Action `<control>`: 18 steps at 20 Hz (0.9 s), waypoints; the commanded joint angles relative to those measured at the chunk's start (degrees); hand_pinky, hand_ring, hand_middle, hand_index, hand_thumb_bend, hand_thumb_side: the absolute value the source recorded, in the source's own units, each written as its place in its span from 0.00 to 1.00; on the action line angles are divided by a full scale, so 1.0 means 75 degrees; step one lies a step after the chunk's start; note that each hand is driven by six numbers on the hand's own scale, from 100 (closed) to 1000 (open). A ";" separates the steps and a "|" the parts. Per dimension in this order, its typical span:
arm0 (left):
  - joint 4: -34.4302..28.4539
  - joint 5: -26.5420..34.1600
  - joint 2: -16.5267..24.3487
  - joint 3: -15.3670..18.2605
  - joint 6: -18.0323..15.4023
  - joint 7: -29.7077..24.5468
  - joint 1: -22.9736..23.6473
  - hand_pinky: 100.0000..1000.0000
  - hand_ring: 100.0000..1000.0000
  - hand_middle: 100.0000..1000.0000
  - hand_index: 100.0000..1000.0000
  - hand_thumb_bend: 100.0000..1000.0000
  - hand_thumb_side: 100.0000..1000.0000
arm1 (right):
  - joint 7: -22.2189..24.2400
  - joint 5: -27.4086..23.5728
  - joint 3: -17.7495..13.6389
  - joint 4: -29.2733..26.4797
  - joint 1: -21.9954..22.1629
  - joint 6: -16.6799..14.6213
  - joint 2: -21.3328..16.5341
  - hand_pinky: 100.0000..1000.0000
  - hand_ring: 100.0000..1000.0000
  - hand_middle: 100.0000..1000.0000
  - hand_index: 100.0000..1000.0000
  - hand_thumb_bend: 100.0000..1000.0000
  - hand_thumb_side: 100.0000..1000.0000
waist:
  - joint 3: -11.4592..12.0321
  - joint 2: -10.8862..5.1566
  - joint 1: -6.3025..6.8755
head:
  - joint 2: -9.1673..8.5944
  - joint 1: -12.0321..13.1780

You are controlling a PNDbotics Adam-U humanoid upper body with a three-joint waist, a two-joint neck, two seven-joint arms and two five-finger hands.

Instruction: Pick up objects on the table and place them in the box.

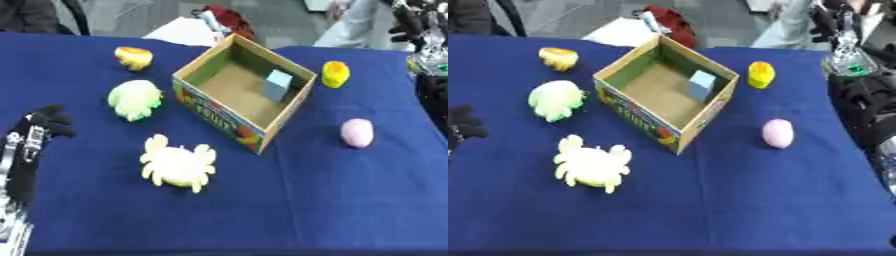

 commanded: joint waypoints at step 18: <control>-0.0084 -0.0060 0.0078 0.0034 -0.0012 0.0003 -0.0042 0.73 0.52 0.54 0.77 0.00 0.85 | 0.0297 0.0520 0.0132 0.0024 -0.0053 0.0215 -0.0093 0.58 0.57 0.71 0.92 0.00 0.55 | 0.0020 -0.0127 -0.0014 | -0.0023 -0.0027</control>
